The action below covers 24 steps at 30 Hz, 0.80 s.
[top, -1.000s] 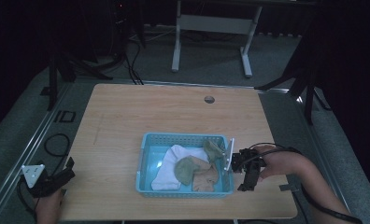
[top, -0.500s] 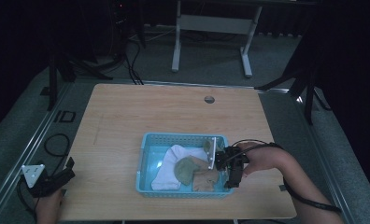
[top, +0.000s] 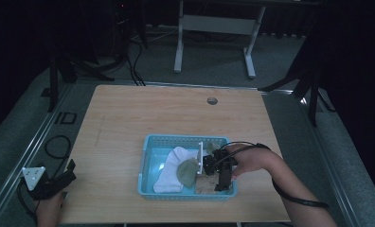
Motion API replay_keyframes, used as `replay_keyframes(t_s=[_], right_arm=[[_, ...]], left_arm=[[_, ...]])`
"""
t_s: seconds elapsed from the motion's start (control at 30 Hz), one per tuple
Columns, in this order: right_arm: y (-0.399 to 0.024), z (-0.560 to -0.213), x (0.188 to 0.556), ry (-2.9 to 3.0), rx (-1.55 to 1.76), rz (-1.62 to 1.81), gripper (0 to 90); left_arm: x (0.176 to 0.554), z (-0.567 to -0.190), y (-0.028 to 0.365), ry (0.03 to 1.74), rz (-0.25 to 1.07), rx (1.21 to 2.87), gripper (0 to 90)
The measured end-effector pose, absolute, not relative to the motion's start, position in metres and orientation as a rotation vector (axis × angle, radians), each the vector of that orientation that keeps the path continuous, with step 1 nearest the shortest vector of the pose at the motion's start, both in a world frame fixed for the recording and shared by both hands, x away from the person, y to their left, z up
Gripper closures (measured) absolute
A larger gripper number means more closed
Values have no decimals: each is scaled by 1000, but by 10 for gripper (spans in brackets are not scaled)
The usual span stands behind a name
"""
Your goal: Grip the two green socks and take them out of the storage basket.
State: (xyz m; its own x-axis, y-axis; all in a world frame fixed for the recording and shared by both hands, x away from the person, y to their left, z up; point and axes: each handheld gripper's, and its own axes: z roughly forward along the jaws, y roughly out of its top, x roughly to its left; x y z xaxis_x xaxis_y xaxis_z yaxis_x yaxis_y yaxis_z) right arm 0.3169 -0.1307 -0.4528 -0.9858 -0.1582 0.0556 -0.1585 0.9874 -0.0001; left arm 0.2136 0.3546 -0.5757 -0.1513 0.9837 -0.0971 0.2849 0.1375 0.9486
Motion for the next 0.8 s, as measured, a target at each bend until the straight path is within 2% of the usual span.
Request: replay_keyframes(t_s=[0.8], right_arm=[[-82,-460,335,-3119,307,10,234]], left_arm=[[214,-576,355,1579,1055,1268,7]])
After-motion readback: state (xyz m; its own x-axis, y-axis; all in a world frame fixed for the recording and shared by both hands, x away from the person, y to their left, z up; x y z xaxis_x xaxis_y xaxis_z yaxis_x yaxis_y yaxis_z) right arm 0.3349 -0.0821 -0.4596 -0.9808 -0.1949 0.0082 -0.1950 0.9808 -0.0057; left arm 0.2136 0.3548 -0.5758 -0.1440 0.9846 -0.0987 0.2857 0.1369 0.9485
